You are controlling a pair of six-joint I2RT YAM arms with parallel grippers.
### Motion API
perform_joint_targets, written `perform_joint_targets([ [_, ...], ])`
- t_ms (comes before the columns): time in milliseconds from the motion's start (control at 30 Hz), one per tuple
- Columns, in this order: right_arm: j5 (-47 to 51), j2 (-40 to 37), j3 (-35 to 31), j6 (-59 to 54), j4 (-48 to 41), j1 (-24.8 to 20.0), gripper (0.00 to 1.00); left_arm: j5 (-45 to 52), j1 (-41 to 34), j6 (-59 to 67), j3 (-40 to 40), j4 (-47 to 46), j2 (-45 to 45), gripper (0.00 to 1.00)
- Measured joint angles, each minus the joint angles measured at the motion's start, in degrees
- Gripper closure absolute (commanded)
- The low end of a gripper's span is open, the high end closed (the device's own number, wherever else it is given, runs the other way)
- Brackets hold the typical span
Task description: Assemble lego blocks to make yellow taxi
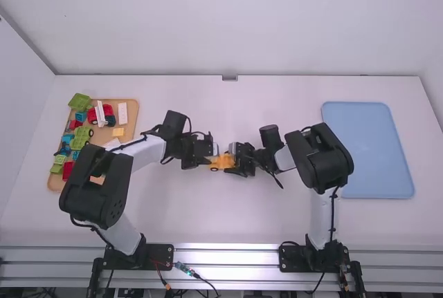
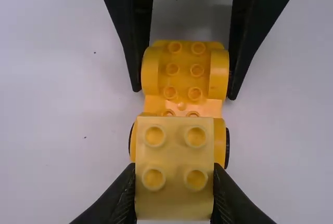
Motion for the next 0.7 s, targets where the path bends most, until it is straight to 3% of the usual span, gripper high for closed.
perform_joint_targets([
  [300, 0.1, 0.0, 0.0, 0.0, 0.0, 0.0, 0.48, -6.0, -4.7, -2.0, 0.0, 1.2, 0.0, 0.99],
  [700, -0.3, 0.0, -0.3, -1.6, -0.3, 0.0, 0.49, -8.6, -4.9, -3.7, 0.0, 1.3, 0.0, 0.99],
])
